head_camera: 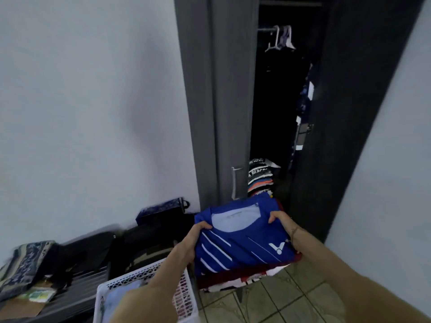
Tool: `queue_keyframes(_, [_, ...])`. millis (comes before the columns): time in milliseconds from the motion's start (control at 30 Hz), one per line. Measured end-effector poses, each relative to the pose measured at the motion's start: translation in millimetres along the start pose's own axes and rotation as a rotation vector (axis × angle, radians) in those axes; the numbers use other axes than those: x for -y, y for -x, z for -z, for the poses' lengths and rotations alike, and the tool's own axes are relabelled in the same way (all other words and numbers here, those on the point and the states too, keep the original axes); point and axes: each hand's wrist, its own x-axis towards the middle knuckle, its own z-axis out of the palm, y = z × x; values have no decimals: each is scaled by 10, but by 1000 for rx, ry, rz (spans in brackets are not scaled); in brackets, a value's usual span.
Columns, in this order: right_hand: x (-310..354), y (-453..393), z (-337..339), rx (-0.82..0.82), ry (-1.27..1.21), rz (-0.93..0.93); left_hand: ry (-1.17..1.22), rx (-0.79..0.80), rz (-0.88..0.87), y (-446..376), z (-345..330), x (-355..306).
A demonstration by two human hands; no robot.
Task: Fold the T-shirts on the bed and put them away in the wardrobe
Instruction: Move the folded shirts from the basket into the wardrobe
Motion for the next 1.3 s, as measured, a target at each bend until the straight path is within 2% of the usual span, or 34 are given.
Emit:
queue_keyframes(233, [81,543,1427,-122,-29,36,-81,125,-11,181,-1363,226])
queue_keyframes(467, [259,977,2393,-163,11,52,-138,198,-25,336,-2402,351])
queue_keyframes(833, [627,618,2890,-169,6,25,-226,174,-65,-13,-3056,-3])
queue_keyframes(1300, [1731,-831,3065,-156,26,59,-242,128,-129,-1353,-3629,-1135])
